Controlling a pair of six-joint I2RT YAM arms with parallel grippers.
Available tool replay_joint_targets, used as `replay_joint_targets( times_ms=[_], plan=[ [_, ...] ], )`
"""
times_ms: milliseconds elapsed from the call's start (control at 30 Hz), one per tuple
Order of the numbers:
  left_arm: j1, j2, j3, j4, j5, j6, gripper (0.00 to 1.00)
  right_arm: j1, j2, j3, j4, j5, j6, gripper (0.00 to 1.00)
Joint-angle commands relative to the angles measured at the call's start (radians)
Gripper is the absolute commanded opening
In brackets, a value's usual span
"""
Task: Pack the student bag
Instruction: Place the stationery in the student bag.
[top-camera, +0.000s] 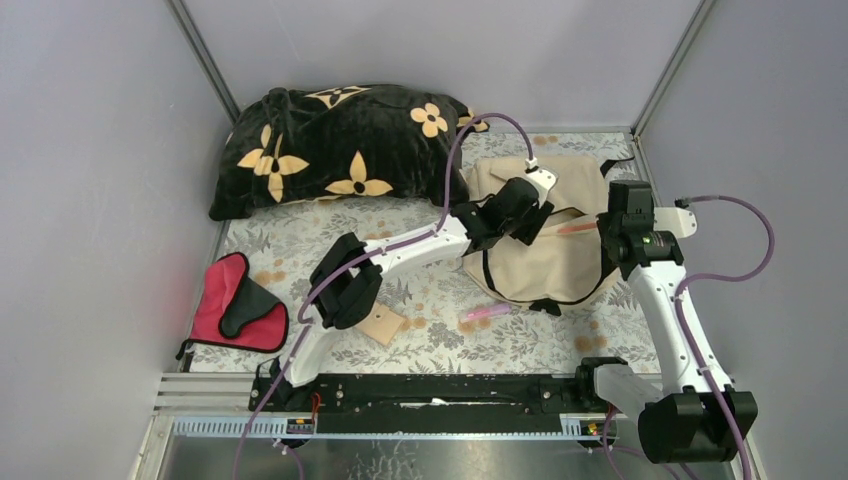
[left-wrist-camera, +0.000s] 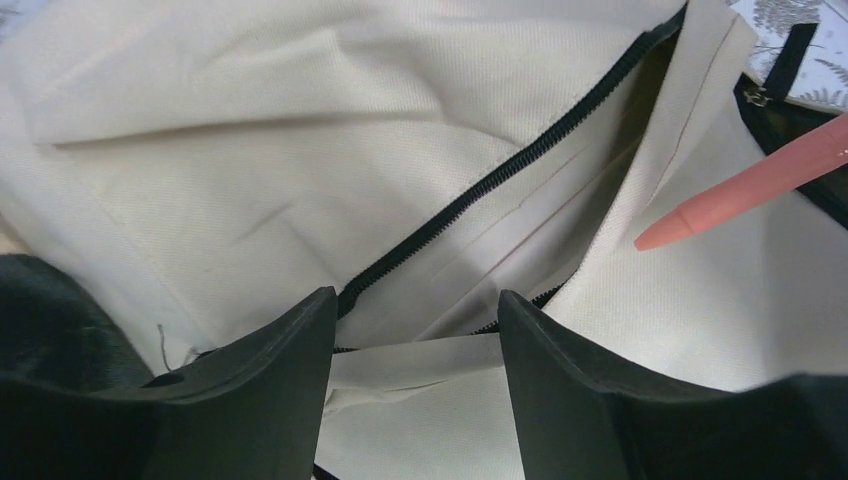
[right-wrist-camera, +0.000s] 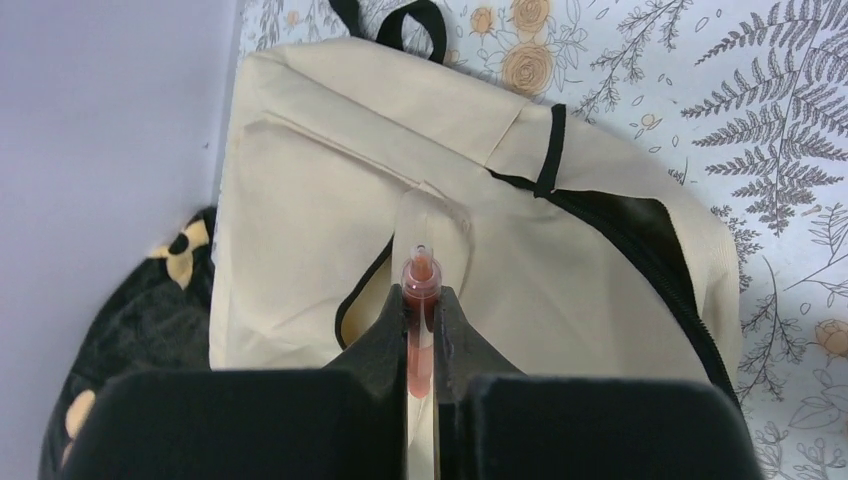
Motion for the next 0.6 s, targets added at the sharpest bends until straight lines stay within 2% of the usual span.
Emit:
replay_joint_targets(
  times_ms=[0,133,267,467,567],
  plan=[
    [-0.008,0.034,0.067,-0.065,-0.117,0.088,0.69,-0.004,0.014,-0.019,0.020,0.116,0.135,0.00],
    [-0.021,0.060,0.102,-0.078,-0.182,0.120,0.74,-0.004,0.032,-0.083,0.102,0.046,0.209,0.00],
    [-0.022,0.040,0.084,-0.090,-0.180,0.131,0.75,-0.004,0.032,-0.116,0.172,-0.009,0.237,0.00],
    [-0.021,0.027,0.045,-0.072,-0.198,0.160,0.78,-0.005,-0.069,-0.079,0.122,0.078,0.169,0.00],
    [-0.021,0.037,0.044,-0.066,-0.115,0.160,0.78,-0.004,-0.101,-0.113,0.186,0.076,0.174,0.00]
  ],
)
